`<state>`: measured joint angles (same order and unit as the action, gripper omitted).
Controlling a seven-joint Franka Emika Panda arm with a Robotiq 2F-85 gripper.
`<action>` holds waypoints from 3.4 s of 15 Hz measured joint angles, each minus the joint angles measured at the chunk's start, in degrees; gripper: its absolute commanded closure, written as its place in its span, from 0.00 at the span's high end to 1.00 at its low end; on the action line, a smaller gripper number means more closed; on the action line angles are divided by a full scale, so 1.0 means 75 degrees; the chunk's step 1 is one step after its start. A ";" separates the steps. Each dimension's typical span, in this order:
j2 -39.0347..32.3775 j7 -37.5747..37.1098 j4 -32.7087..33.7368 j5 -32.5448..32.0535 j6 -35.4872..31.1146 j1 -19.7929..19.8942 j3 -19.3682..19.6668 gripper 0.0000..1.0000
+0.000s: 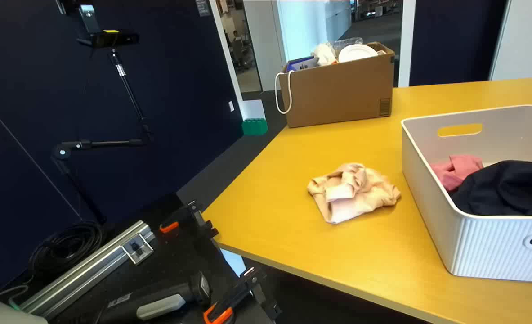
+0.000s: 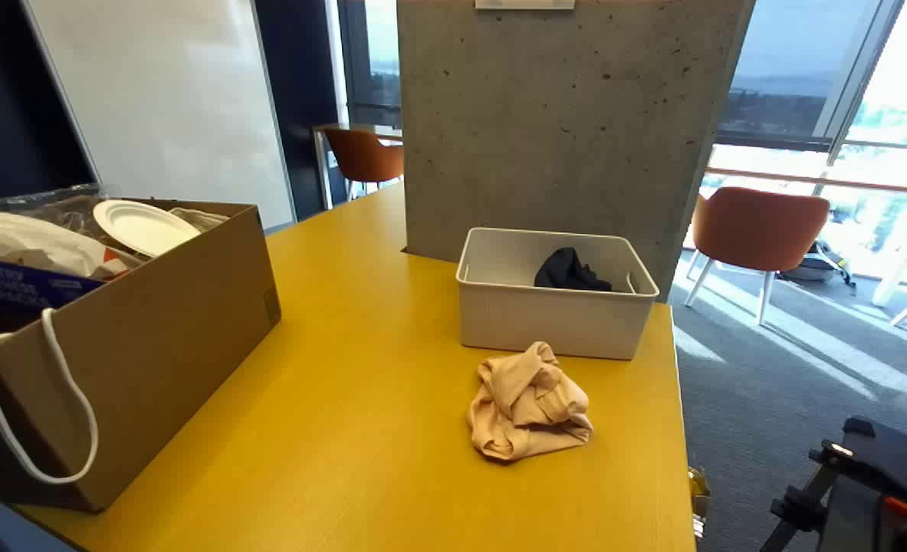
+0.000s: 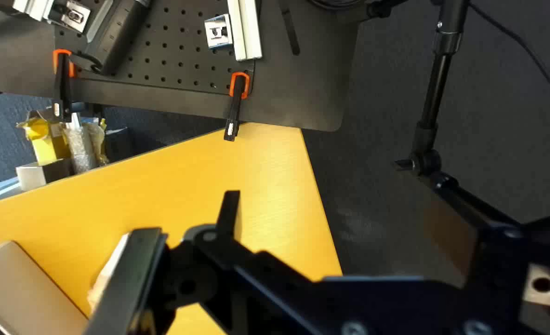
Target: Unfold the peach t-shirt and lay it out on the table.
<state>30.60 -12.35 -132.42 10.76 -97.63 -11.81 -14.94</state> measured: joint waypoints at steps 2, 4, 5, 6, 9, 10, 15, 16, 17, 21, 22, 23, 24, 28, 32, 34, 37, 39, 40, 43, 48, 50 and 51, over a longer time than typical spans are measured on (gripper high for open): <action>0.0001 0.0000 0.0015 0.0000 -0.0005 0.0000 0.0000 1.00; 0.0001 0.0000 0.0019 0.0000 -0.0005 0.0000 0.0000 1.00; 0.0001 0.0000 0.0020 0.0000 -0.0005 0.0000 0.0000 1.00; 0.0001 0.0000 0.0020 0.0000 -0.0005 0.0000 0.0000 1.00; 0.0001 0.0000 0.0020 0.0000 -0.0005 0.0000 0.0000 1.00; 0.0001 0.0000 0.0020 0.0000 -0.0005 0.0000 0.0000 1.00; -0.0059 0.0105 0.0074 -0.0341 -0.0056 0.0329 0.0281 1.00; -0.0091 0.0231 0.0097 -0.0488 -0.0068 0.0506 0.0480 1.00; -0.0136 0.0407 0.0096 -0.0649 -0.0115 0.0708 0.0732 1.00; -0.0802 0.1276 -0.0201 -0.1288 -0.1419 0.1419 0.1592 1.00; -0.1127 0.1441 -0.0272 -0.1381 -0.1863 0.1545 0.1744 1.00; -0.1517 0.1623 -0.0297 -0.1448 -0.2268 0.1640 0.1887 1.00; -0.1967 0.1791 -0.0280 -0.1515 -0.2681 0.1715 0.2006 1.00; -0.3719 0.2143 0.0121 -0.1728 -0.3970 0.1757 0.2115 1.00; -0.5145 0.2143 0.0448 -0.2187 -0.5025 0.1764 0.2157 1.00; -0.5767 0.2142 0.0594 -0.2433 -0.5475 0.1831 0.2322 1.00; -0.6581 0.2141 0.0932 -0.2783 -0.6170 0.1956 0.2618 1.00; -0.7080 0.2079 0.1325 -0.3035 -0.6591 0.1956 0.2781 1.00; -0.7324 0.2030 0.1561 -0.3139 -0.6770 0.1945 0.2831 1.00; -0.7676 0.2043 0.2031 -0.2998 -0.6782 0.1951 0.2741 1.00; -0.7672 0.2050 0.2055 -0.2975 -0.6794 0.1950 0.2689 1.00; -0.7904 0.2062 0.2200 -0.2976 -0.7061 0.1947 0.2678 1.00; -0.8106 0.2073 0.2349 -0.2975 -0.7247 0.1947 0.2654 1.00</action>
<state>-30.19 3.20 -114.80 -11.56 -151.98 2.79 4.97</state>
